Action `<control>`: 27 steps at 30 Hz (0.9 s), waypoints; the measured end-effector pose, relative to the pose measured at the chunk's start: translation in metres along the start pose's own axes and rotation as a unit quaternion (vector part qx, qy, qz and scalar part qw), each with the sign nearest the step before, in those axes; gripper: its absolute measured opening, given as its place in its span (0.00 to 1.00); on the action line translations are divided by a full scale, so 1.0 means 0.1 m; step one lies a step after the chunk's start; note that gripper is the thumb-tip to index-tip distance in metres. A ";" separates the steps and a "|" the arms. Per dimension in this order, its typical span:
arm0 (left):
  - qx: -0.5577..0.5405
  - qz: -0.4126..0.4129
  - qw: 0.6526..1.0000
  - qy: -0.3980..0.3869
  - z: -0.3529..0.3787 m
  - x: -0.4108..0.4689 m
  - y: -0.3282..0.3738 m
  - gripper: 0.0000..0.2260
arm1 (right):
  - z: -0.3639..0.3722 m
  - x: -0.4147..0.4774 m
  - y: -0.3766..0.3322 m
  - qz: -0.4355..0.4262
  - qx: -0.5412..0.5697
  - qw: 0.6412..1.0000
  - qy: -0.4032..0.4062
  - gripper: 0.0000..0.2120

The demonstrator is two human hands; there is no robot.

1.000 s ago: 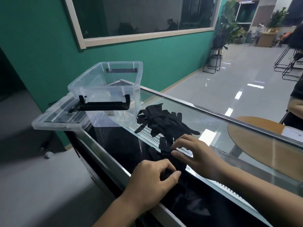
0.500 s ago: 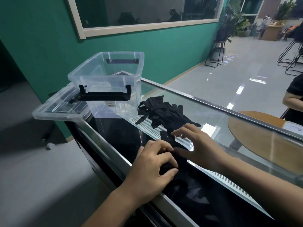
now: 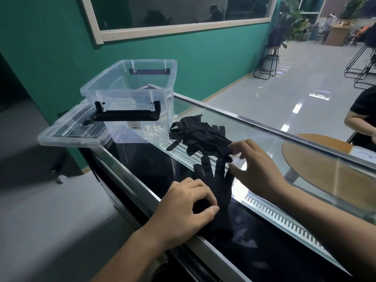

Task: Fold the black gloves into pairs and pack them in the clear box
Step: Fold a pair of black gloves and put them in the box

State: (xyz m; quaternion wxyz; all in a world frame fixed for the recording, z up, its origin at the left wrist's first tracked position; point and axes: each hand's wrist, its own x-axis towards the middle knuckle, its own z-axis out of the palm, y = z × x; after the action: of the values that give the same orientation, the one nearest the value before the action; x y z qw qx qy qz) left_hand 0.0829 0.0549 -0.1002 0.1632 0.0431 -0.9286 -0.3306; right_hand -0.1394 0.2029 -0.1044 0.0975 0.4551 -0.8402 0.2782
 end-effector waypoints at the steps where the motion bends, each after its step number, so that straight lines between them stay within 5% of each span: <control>1: -0.008 -0.004 1.000 -0.005 -0.01 0.00 0.00 0.04 | -0.01 0.01 0.01 -0.002 0.001 1.000 0.007 0.19; 10: -0.002 -0.008 0.997 0.073 -0.20 0.27 -0.28 0.01 | -0.03 0.06 0.08 -0.039 0.018 0.999 -0.001 0.10; 23: -0.015 -0.109 0.989 0.094 -0.20 0.47 -0.47 0.03 | 0.05 0.12 0.09 0.010 -0.025 1.000 0.003 0.16; 27: -0.016 -0.119 0.988 0.098 -0.20 0.48 -0.46 0.05 | 0.08 0.15 0.12 0.006 -0.046 0.999 0.020 0.08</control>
State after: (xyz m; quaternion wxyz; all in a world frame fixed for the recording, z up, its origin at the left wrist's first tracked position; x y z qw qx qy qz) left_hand 0.0429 -0.0023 -0.1014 0.2138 0.1825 -0.8910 -0.3565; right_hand -0.1573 0.1935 -0.1093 0.1335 0.4391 -0.8529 0.2489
